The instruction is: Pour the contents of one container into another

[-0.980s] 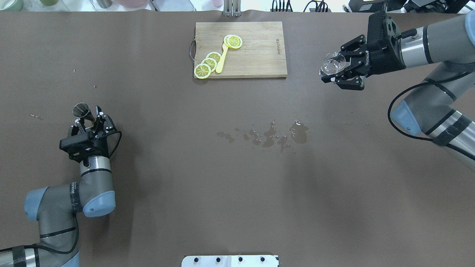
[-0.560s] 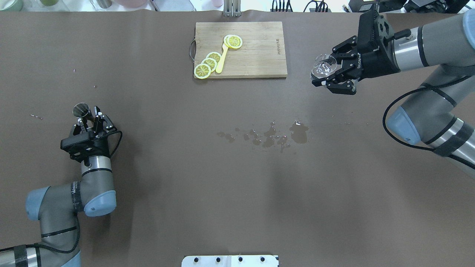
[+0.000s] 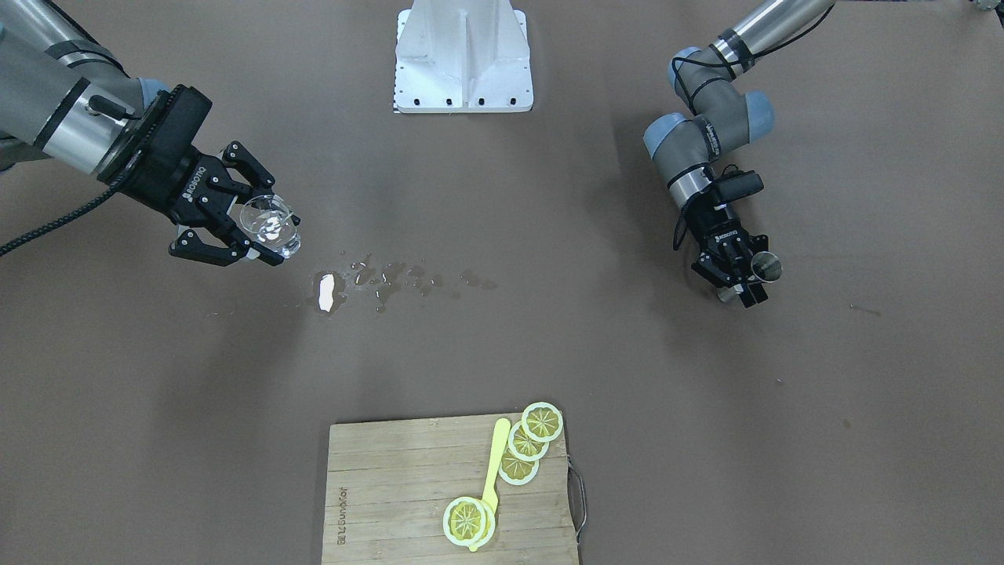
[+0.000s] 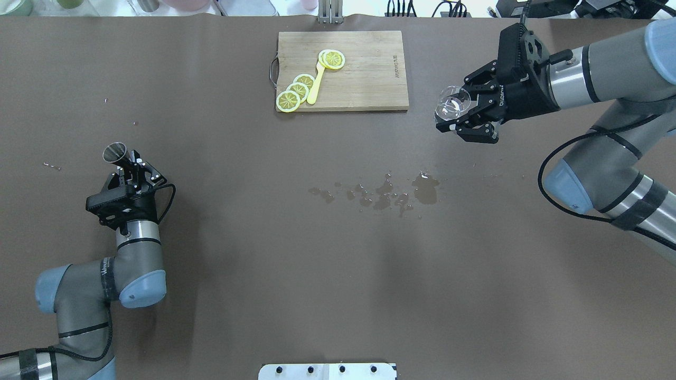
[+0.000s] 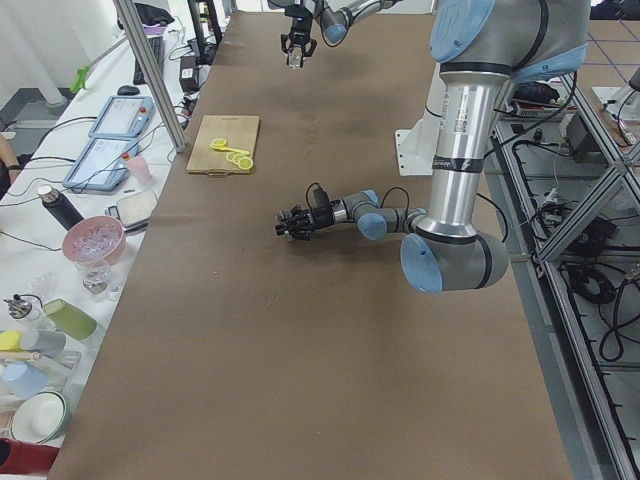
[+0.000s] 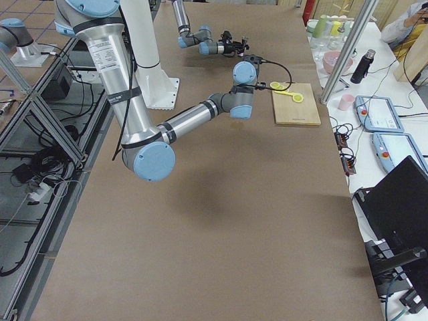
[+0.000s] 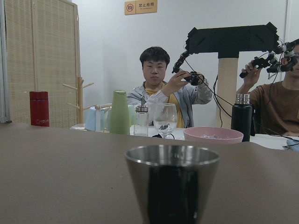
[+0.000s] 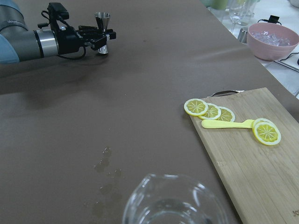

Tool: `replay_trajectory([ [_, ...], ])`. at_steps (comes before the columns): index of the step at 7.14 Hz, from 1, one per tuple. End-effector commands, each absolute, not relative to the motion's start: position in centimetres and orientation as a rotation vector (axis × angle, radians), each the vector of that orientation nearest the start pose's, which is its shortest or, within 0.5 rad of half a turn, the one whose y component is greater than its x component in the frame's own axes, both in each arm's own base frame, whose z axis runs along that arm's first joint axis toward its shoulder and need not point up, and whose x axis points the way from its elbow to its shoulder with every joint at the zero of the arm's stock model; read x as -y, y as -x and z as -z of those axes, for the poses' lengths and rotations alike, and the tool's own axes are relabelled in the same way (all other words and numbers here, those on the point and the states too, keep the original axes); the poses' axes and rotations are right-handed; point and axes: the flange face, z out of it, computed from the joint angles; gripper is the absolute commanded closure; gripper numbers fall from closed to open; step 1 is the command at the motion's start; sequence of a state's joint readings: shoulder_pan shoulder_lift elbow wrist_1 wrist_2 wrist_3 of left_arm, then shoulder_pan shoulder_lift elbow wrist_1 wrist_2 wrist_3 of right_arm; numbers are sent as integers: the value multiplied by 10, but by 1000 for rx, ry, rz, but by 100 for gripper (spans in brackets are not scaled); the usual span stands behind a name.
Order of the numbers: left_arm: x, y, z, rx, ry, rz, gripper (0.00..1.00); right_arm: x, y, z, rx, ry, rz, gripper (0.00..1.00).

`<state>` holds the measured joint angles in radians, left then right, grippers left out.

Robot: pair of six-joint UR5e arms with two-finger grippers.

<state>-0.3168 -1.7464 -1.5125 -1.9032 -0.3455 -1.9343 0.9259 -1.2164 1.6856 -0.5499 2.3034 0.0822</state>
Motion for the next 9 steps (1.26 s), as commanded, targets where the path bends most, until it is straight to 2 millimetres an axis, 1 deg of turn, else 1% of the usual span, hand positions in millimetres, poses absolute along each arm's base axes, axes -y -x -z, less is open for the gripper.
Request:
replay_trajectory([
  [1,393,-464,-505,-460,-1233,876,100,501,298,-293,1101,-1149,990,100],
  [2,390,-463,-491,-468,-1235,861,100,501,297,-295,1101,-1146,990,100],
  [3,393,-460,-473,-462,-1242,840,100,500,297,-299,1100,-1139,989,100],
  [4,403,-449,-461,-449,-1253,843,100,499,296,-298,1100,-1141,989,100],
  [5,402,-453,-442,-478,-1208,809,100,500,297,-300,1100,-1136,988,100],
  [6,401,-457,-422,-465,-1172,699,100,500,296,-301,1099,-1137,987,100],
  [7,400,-464,-406,-535,-1123,652,100,499,295,-302,1099,-1137,989,100],
  [8,406,-466,-385,-600,-1099,586,100,499,295,-302,1098,-1138,988,100],
  [9,415,-462,-367,-611,-1115,505,100,500,296,-303,1096,-1136,986,100],
])
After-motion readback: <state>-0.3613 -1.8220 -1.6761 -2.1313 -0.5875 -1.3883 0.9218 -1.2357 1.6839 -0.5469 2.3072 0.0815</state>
